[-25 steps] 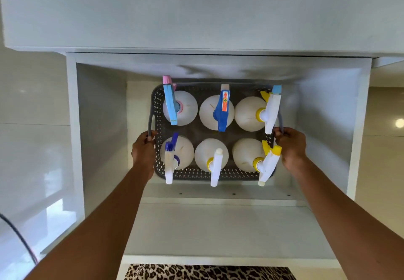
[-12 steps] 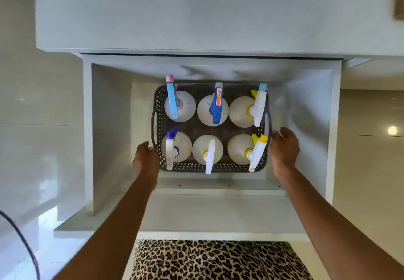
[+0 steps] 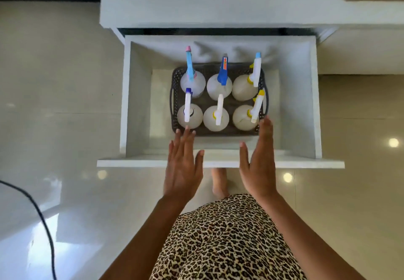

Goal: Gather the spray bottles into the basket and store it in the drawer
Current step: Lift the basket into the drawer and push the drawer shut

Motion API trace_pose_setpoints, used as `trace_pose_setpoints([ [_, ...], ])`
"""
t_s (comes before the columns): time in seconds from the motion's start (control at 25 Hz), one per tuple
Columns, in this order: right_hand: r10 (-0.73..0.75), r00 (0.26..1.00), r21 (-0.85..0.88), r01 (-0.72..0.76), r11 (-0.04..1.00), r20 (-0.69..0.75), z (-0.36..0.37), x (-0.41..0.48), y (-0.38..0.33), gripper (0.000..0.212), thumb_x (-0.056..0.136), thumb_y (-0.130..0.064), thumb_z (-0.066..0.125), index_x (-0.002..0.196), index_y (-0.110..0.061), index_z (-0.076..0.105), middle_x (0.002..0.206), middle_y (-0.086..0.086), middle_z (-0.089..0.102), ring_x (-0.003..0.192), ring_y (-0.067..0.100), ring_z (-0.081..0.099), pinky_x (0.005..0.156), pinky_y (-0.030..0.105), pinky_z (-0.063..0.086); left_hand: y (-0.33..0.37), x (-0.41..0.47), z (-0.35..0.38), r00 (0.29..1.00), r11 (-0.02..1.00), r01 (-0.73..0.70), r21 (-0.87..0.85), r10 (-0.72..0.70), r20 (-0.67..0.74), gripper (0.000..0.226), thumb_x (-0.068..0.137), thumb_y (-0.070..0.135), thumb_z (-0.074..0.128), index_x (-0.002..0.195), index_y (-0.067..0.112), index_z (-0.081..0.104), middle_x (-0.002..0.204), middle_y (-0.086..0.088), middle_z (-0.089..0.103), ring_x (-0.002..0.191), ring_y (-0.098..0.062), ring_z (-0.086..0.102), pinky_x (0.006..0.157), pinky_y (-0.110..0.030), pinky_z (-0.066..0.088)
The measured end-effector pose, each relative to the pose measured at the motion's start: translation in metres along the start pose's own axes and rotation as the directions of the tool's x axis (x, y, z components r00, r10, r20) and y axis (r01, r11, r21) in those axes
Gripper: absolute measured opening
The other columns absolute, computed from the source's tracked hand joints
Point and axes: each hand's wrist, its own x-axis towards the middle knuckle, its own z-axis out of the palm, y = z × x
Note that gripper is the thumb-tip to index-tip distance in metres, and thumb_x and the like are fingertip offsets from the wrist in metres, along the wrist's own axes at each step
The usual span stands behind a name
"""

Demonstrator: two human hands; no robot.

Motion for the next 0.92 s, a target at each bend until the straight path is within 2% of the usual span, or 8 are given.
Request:
trace_pose_setpoints([
  [0.12, -0.141, 0.973, -0.283, 0.189, 0.940, 0.181, 0.003, -0.045, 0.005, 0.068, 0.094, -0.030, 0.047, 0.145, -0.004, 0.010, 0.154, 0.015, 0.008, 0.144, 0.028, 0.007, 0.119, 0.042, 0.013, -0.006, -0.034, 0.014, 0.990, 0.982, -0.089, 0.169, 0.069, 0.120, 0.058, 0.095, 0.034, 0.033, 0.144, 0.010, 0.011, 0.154, -0.007, -0.002, 0.142, -0.025, -0.010, 0.116, -0.039, -0.005],
  [0.28, -0.179, 0.906, -0.430, 0.347, 0.833, 0.384, 0.012, -0.080, 0.022, 0.080, 0.088, -0.042, 0.055, 0.143, -0.001, 0.013, 0.151, 0.019, 0.013, 0.140, 0.033, 0.017, 0.118, 0.044, 0.016, -0.020, -0.050, 0.039, 0.975, 0.932, -0.137, 0.335, 0.068, 0.212, 0.070, 0.094, 0.043, 0.030, 0.140, 0.010, -0.011, 0.149, -0.010, -0.018, 0.140, -0.029, -0.017, 0.112, -0.037, -0.014],
  [0.4, -0.116, 0.892, -0.460, 0.332, 0.824, 0.436, 0.019, -0.083, 0.032, 0.088, 0.085, -0.048, 0.057, 0.143, -0.001, 0.011, 0.151, 0.018, 0.010, 0.140, 0.032, 0.015, 0.114, 0.044, 0.019, -0.032, -0.050, 0.046, 0.972, 0.895, -0.165, 0.413, 0.075, 0.224, 0.080, 0.091, 0.044, 0.039, 0.139, 0.007, -0.013, 0.149, -0.012, -0.017, 0.138, -0.030, -0.017, 0.113, -0.040, -0.010],
  [0.56, -0.051, 0.880, -0.460, 0.294, 0.838, 0.471, 0.025, -0.083, 0.031, 0.099, 0.083, -0.059, 0.050, 0.143, -0.006, -0.007, 0.153, 0.014, -0.004, 0.143, 0.029, 0.001, 0.116, 0.039, 0.007, -0.033, -0.050, 0.045, 0.964, 0.868, -0.196, 0.456, 0.086, 0.251, 0.093, 0.082, 0.036, 0.053, 0.140, 0.006, -0.013, 0.149, -0.013, -0.019, 0.137, -0.030, -0.022, 0.111, -0.040, -0.014],
  [0.76, 0.009, 0.863, -0.448, 0.253, 0.857, 0.505, 0.024, -0.066, 0.022, 0.112, 0.077, -0.063, 0.056, 0.142, -0.009, -0.019, 0.154, 0.011, -0.016, 0.143, 0.027, -0.012, 0.116, 0.036, -0.003, -0.028, -0.031, 0.035, 0.949, 0.841, -0.215, 0.496, 0.061, 0.308, 0.095, 0.081, 0.036, 0.049, 0.138, 0.007, -0.021, 0.145, -0.012, -0.029, 0.130, -0.029, -0.036, 0.105, -0.039, -0.024],
  [0.92, 0.040, 0.860, -0.464, 0.235, 0.854, 0.508, 0.029, -0.045, 0.015, 0.119, 0.074, -0.067, 0.053, 0.138, -0.010, -0.028, 0.150, 0.010, -0.029, 0.142, 0.027, -0.021, 0.116, 0.035, -0.009, -0.023, -0.005, 0.026, 0.935, 0.824, -0.248, 0.509, 0.066, 0.348, 0.092, 0.080, 0.033, 0.048, 0.141, 0.005, -0.016, 0.146, -0.014, -0.029, 0.130, -0.031, -0.032, 0.104, -0.040, -0.024],
])
